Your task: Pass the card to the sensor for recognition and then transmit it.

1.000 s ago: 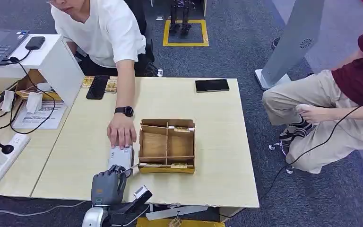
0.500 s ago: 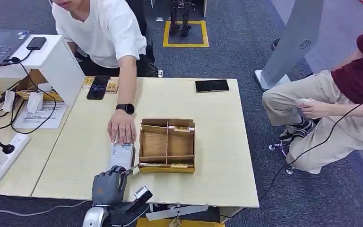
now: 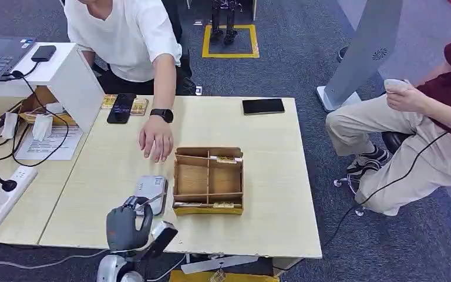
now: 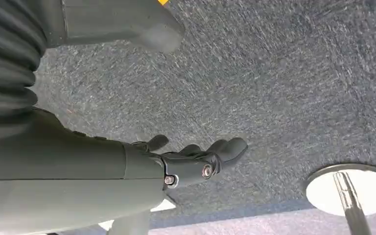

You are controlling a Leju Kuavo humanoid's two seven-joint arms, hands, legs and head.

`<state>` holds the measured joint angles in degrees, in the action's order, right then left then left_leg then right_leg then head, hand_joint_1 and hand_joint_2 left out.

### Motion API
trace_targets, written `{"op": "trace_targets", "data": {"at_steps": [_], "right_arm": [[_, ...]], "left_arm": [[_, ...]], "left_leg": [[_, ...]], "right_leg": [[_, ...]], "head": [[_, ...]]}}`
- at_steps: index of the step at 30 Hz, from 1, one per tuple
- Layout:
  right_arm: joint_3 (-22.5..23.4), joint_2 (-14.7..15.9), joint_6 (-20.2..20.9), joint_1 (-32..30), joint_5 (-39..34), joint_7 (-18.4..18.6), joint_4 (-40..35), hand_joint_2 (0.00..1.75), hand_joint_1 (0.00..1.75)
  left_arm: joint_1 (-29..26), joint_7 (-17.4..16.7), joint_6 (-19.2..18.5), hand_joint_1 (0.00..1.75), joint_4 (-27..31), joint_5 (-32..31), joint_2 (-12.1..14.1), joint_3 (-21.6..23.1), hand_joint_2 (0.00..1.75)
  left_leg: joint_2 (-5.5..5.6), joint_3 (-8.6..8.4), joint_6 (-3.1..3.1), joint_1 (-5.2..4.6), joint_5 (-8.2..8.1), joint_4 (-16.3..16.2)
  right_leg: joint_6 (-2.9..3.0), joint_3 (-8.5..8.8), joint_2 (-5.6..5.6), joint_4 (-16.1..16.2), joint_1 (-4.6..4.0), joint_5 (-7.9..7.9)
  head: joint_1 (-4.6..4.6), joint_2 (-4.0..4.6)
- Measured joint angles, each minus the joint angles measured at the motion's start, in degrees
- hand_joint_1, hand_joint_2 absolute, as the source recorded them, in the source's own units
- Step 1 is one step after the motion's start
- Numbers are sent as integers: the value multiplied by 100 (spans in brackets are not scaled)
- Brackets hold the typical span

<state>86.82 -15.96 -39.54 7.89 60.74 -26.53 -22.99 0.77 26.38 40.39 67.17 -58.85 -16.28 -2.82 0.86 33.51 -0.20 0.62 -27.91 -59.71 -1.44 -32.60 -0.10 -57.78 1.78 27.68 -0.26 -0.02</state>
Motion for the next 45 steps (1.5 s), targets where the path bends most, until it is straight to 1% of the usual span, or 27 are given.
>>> {"op": "trace_targets", "data": {"at_steps": [1,3,7,15,19,22,24,25,28,31,34,38,41,45], "right_arm": [[9,-9,0,-2,35,2,-22,175,0],[20,-28,0,6,101,0,-59,175,0],[50,-44,0,15,192,-2,-98,175,0],[79,-44,0,19,229,-9,-98,175,0],[85,-44,0,26,288,-26,-98,175,0],[85,-44,0,36,345,-26,-87,175,0],[85,-44,0,44,369,-26,-77,175,0],[85,-44,0,45,372,-26,-76,175,0],[85,-41,0,47,396,-26,-50,175,0],[85,-35,0,53,406,-24,-24,175,0],[85,-28,0,78,413,2,2,175,0],[83,-28,0,106,450,28,22,175,0],[70,-24,0,112,450,37,50,175,0],[39,-15,0,116,448,44,77,175,0]], "left_arm": [[17,22,0,175,166,367,-13,0,175],[49,82,0,175,436,843,-28,2,175],[219,116,-9,175,762,1220,-28,55,175],[369,139,-15,175,967,1306,-28,146,175],[536,129,-15,175,976,1214,-28,160,175],[781,-99,-17,175,972,1144,-28,168,175],[967,-312,-18,175,930,1085,-30,173,175],[991,-324,-17,175,926,1083,-31,175,175],[1255,-576,-17,175,790,1065,-39,186,175],[1498,-1037,-18,175,564,913,-17,212,175],[1783,-1527,-20,175,220,628,77,306,175],[2026,-2022,-20,175,-264,256,219,535,175],[2059,-2199,-17,175,-499,57,299,728,175],[2073,-2249,-17,175,-694,-32,354,916,175]], "left_leg": [[-1,-1,0,-1,0,0],[-1,-2,2,1,1,0],[-2,-2,2,2,2,0],[-6,-2,2,1,1,0],[-6,-2,2,1,2,0],[-5,-2,2,1,2,0],[-4,-2,2,2,3,0],[-4,-2,2,2,3,0],[-4,-1,2,2,4,0],[-3,0,1,1,3,0],[-1,1,1,1,3,0],[-1,1,1,1,3,0],[-2,1,1,1,3,0],[-2,2,2,1,2,0]], "right_leg": [[0,-1,1,0,0,0],[0,-3,0,0,-1,0],[1,-1,1,-1,-3,0],[1,-2,8,0,-1,-1],[1,-3,7,0,-1,-1],[1,-2,6,-1,-2,-1],[1,0,5,-1,-2,-2],[1,0,5,-1,-2,-2],[1,0,5,-1,-2,-3],[1,0,5,-1,-2,-3],[1,0,3,-1,-2,-3],[1,0,3,-1,-1,-3],[1,0,5,-1,-1,-3],[2,-1,6,-1,-1,-3]], "head": [[-9,0],[-7,0],[-9,0],[-9,0],[-9,0],[-9,0],[-9,0],[-11,0],[-9,0],[-9,0],[-11,0],[-9,0],[-9,0],[-9,0]]}}
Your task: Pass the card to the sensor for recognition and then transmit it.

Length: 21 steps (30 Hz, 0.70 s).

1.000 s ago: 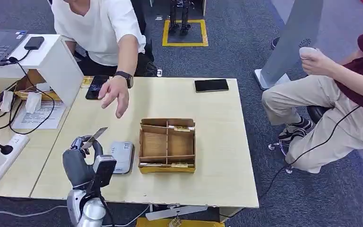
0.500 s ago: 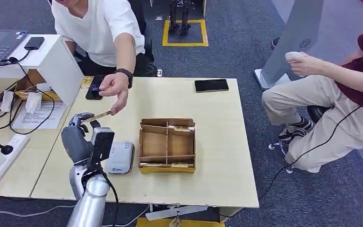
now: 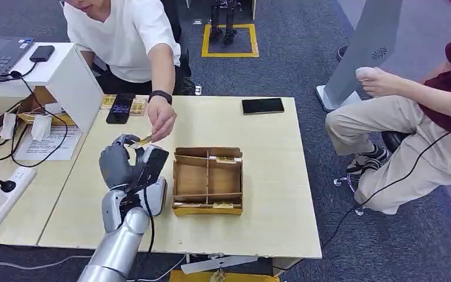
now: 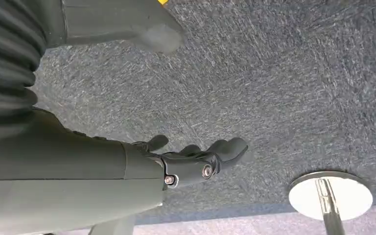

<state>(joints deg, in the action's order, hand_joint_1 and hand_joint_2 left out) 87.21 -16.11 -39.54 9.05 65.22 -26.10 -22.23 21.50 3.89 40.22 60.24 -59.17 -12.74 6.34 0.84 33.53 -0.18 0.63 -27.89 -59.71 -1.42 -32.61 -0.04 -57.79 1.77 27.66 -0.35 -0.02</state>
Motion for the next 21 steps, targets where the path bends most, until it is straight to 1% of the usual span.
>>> {"op": "trace_targets", "data": {"at_steps": [3,4,5,6,11,15,21], "right_arm": [[-11,9,0,0,-17,2,18,175,0],[-11,11,0,0,-39,0,22,175,0],[-11,13,0,-1,-46,0,24,175,0],[-11,15,0,-2,-55,-4,26,175,0],[-11,20,0,-3,-129,-39,26,175,0],[-11,20,0,-4,-146,-44,26,175,0],[-11,20,0,-11,-162,-50,24,175,0]], "left_arm": [[1,-15,-2,173,-85,4,26,72,175],[1,-35,-2,119,-103,24,35,92,175],[1,-48,-2,3,-122,50,39,118,175],[0,-48,-2,0,-137,68,46,137,175],[-17,-22,0,0,-164,299,52,148,175],[-30,2,0,0,-164,343,52,149,175],[-184,522,2,0,6,557,15,122,175]], "left_leg": [[0,0,0,0,0,0],[0,0,0,0,0,0],[0,0,0,0,0,0],[0,1,0,0,0,0],[0,1,0,1,0,0],[0,2,0,0,0,0],[0,3,0,0,0,0]], "right_leg": [[0,-2,1,0,0,0],[0,-2,1,0,0,0],[0,-2,0,0,0,0],[0,-2,0,0,-1,0],[0,-1,-1,0,-1,0],[0,-1,-1,0,0,0],[0,-1,-2,0,0,0]], "head": [[0,0],[0,0],[-2,0],[0,0],[0,0],[0,0],[0,0]]}}
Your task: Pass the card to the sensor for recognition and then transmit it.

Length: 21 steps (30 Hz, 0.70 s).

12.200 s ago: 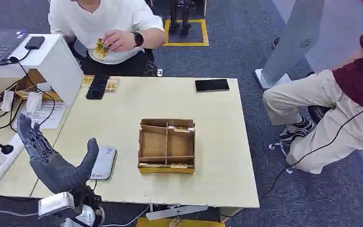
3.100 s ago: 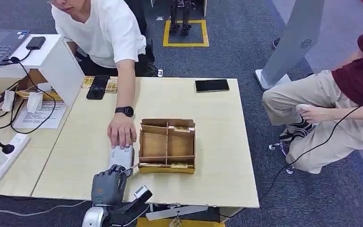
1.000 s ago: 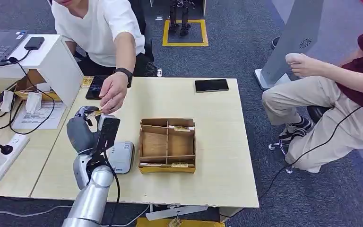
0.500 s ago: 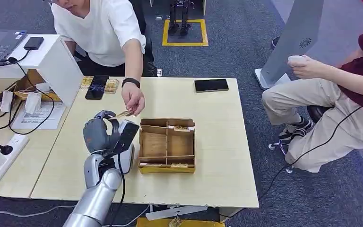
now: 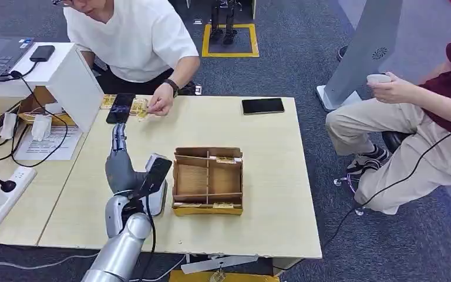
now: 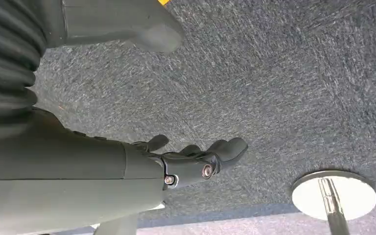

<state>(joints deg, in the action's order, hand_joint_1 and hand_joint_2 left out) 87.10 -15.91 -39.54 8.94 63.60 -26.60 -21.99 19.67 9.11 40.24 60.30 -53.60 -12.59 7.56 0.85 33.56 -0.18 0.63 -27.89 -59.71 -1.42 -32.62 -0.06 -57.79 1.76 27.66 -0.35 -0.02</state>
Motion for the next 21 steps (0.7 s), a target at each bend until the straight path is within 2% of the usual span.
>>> {"op": "trace_targets", "data": {"at_steps": [9,12,16,21], "right_arm": [[37,2,0,-2,-2,-11,-7,175,0],[55,2,0,-3,-11,-11,-9,175,0],[94,2,0,-9,-105,-22,-15,175,0],[105,2,0,-28,-212,-66,-35,175,0]], "left_arm": [[-186,190,2,0,328,225,-48,-160,175],[-259,387,2,0,442,355,-70,-232,175],[-522,848,0,0,821,933,-63,-267,175],[-1036,1113,-90,0,1562,1658,96,-140,175]], "left_leg": [[1,0,0,1,0,0],[0,0,0,0,0,0],[0,1,0,0,0,0],[-1,2,-2,0,-2,1]], "right_leg": [[0,0,-2,0,-1,0],[0,1,0,-1,0,0],[0,0,0,-1,0,0],[-1,-2,-1,0,-1,4]], "head": [[0,0],[-2,0],[0,0],[0,0]]}}
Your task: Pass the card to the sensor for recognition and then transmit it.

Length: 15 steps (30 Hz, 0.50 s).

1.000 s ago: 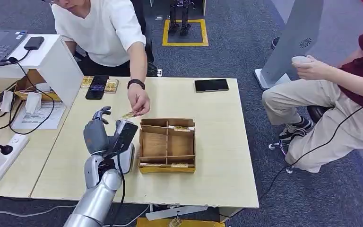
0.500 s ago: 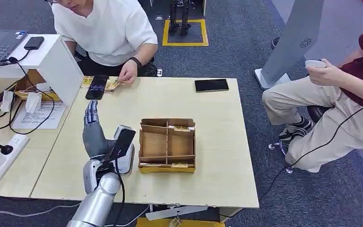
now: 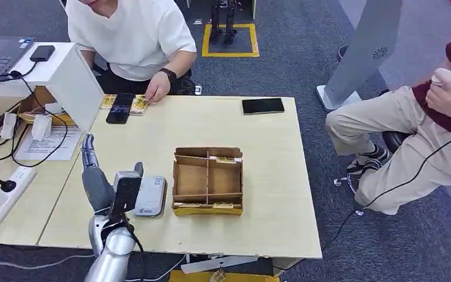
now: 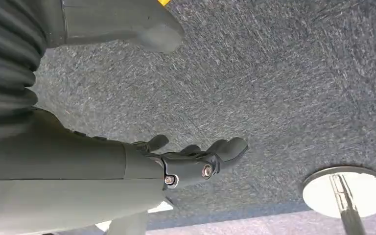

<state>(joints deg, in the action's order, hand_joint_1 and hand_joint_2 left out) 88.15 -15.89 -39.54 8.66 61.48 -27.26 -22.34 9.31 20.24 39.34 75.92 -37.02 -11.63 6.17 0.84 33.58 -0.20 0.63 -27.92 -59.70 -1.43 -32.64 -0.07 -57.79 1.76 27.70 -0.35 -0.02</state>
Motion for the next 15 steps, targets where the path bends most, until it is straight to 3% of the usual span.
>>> {"op": "trace_targets", "data": {"at_steps": [2,10,15], "right_arm": [[-2,0,0,-4,-57,-59,-4,175,0],[2,11,0,-29,-179,-153,-26,175,0],[2,11,0,-32,-201,-157,-31,175,0]], "left_arm": [[-244,284,-258,0,348,507,164,190,175],[-912,1082,-585,0,1383,1225,562,772,175],[-1074,1212,-627,0,1767,1306,675,981,175]], "left_leg": [[-2,-1,1,1,-1,1],[-1,0,3,0,-1,1],[-1,-1,2,0,-1,0]], "right_leg": [[0,-1,3,0,-1,0],[0,-1,0,0,0,0],[0,0,0,0,1,0]], "head": [[0,0],[0,0],[0,0]]}}
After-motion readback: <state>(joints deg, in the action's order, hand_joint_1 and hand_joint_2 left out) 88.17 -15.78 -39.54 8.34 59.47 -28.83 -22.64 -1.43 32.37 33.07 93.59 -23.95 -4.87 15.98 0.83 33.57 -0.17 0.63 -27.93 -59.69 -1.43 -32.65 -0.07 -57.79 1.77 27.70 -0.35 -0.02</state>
